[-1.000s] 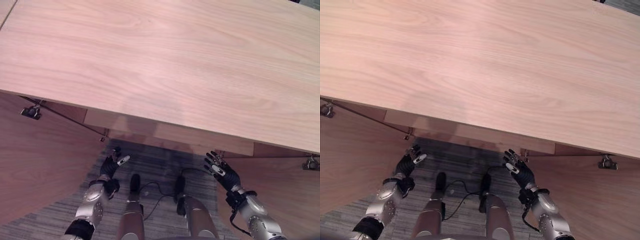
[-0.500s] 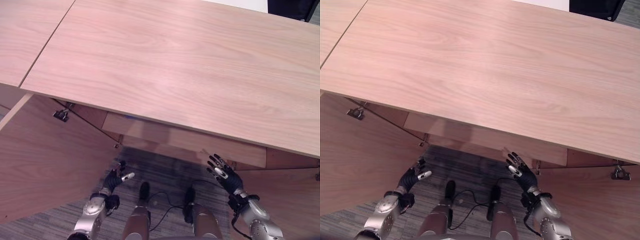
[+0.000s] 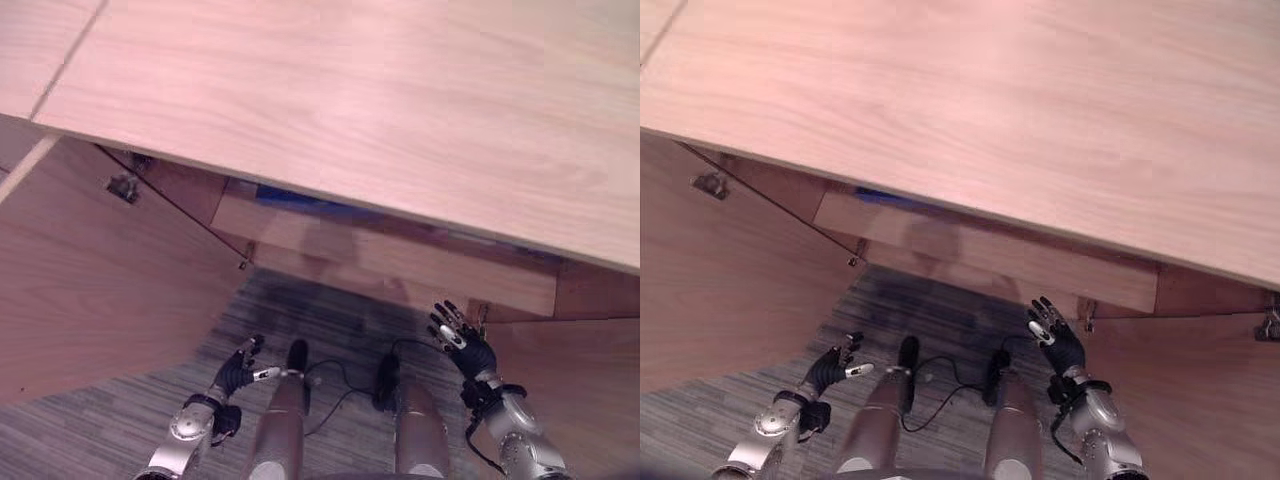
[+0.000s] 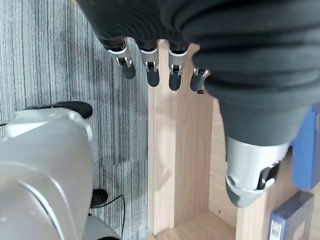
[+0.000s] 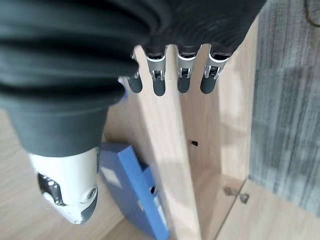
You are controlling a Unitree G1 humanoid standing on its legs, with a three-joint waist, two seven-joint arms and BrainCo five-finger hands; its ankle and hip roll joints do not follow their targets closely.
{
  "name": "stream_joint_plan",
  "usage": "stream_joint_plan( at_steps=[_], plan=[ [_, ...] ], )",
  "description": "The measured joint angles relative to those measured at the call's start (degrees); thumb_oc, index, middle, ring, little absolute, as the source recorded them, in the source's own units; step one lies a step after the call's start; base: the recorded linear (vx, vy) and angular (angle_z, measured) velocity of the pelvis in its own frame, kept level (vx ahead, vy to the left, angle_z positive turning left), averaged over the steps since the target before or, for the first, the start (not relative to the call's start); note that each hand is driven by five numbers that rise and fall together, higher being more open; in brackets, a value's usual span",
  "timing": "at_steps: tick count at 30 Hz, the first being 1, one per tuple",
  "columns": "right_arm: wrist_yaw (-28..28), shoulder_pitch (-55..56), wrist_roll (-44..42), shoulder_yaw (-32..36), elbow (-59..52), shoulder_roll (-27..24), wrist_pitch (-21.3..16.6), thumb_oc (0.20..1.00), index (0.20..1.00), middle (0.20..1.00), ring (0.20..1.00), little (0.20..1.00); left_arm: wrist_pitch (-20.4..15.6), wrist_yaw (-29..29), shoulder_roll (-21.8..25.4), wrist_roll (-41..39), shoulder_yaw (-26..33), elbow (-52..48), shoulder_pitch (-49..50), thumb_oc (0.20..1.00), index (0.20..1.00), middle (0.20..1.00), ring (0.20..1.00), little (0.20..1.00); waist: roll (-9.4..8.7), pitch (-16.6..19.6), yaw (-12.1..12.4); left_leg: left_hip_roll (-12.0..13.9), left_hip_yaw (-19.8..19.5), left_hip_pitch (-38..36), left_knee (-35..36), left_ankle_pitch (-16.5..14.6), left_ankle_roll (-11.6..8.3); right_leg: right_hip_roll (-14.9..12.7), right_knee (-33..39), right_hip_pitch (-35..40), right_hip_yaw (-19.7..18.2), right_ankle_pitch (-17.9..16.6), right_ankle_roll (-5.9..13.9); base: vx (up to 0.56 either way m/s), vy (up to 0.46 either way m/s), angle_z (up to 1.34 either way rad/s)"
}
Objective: Put the empty folder in the office cabinet
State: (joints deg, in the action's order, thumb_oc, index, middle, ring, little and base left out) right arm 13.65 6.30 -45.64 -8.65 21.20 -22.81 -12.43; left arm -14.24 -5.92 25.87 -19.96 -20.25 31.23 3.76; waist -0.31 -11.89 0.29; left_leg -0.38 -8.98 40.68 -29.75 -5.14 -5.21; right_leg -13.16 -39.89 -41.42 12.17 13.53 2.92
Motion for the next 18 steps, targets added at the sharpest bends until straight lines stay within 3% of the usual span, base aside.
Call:
stream_joint_plan(
  at_steps=[7, 17, 18],
  plan=[
    [-1.4, -0.7, -0.4, 0.5, -0.2, 1.5, -0.8, 1.0, 1.0, 1.0, 1.0, 1.0, 0.1, -0.4, -0.1, -4.8, 0.2, -8.9, -0.3, 1.0, 1.0, 1.0, 1.0, 1.0, -0.23, -1.9, 0.0, -0.1, 0.6, 11.8, -14.9, -5.1, 0.73, -0.2, -12.5, -11.6, -2.5, 2.5, -1.68, -0.05, 0.022, -0.09],
    [-2.6, -6.5, -0.5, -0.1, -0.9, 1.6, -1.4, 1.0, 1.0, 1.0, 1.0, 1.0, 0.0, 0.5, -0.3, -7.3, 0.1, -9.5, -4.0, 1.0, 1.0, 1.0, 1.0, 1.0, -0.64, -4.9, -0.9, 0.0, 0.9, 21.6, -23.6, -6.3, 0.6, -0.3, -19.8, -21.5, -3.9, 3.2, -2.37, 0.0, 0.003, -0.07],
    [-2.7, -7.0, -0.5, -0.1, -0.9, 1.6, -2.1, 1.0, 1.0, 1.0, 1.0, 1.0, 0.0, 0.9, -0.5, -7.3, 0.1, -9.7, -4.2, 1.0, 1.0, 1.0, 1.0, 1.0, -0.63, -4.9, -1.1, -0.1, 0.8, 24.2, -25.5, -6.7, 0.41, -0.3, -21.7, -24.0, -4.2, 4.6, -2.43, 0.05, -0.024, -0.05]
  ],
)
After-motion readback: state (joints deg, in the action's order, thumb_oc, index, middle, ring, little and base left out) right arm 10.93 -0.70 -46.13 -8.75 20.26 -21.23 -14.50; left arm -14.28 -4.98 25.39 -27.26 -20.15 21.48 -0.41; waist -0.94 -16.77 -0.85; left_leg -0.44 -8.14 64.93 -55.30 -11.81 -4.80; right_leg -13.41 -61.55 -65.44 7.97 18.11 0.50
